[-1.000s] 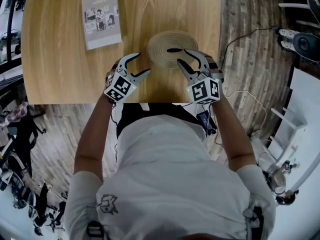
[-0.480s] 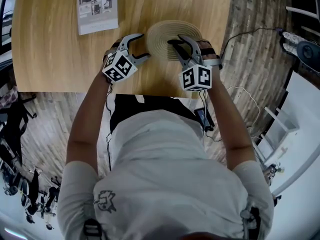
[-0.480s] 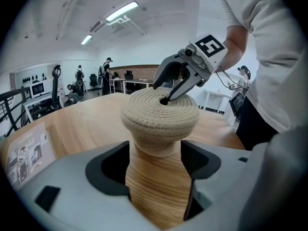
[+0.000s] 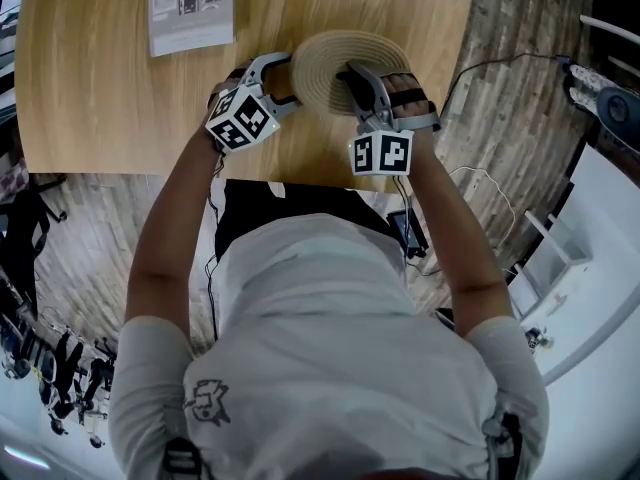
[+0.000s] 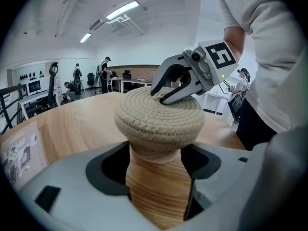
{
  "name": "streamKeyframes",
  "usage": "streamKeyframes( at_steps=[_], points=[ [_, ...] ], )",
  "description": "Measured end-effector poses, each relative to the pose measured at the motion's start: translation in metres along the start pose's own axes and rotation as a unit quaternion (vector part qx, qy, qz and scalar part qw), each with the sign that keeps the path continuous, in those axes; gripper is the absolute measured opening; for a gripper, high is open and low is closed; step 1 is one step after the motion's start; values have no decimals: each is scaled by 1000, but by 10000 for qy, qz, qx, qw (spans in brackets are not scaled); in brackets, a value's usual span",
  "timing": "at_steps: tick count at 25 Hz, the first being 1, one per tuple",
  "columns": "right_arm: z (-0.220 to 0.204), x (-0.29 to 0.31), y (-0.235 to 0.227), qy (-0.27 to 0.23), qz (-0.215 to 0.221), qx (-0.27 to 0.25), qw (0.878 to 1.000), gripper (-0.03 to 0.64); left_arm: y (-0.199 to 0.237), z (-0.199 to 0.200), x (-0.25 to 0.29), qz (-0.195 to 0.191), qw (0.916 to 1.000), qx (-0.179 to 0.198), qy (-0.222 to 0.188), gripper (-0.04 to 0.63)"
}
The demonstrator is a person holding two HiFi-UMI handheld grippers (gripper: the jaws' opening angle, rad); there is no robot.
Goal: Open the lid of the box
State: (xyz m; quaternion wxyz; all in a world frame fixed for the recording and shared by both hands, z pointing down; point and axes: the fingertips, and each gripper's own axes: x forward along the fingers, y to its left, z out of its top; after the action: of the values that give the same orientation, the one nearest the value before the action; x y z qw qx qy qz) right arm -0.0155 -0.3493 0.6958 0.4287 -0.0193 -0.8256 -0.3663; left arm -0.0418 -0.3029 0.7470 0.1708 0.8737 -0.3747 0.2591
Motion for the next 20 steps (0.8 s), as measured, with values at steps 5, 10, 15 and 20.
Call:
streamKeyframes(
  at_steps=[5, 10, 15, 20],
  points=[
    [0, 0, 4, -44, -132, -44, 9999, 47, 1, 1, 1, 24, 10000, -39, -16, 321],
    [0, 1, 4, -56, -113, -48, 9999, 43, 2, -1, 0, 14, 10000, 7, 38, 316],
    [2, -3, 3, -49, -148, -54, 9999, 35, 3, -2, 1, 3, 10000, 16, 43, 313],
    [8, -14, -9, -105, -318, 37, 9994, 32, 4, -4, 3, -23, 10000, 28, 49, 313]
  ],
)
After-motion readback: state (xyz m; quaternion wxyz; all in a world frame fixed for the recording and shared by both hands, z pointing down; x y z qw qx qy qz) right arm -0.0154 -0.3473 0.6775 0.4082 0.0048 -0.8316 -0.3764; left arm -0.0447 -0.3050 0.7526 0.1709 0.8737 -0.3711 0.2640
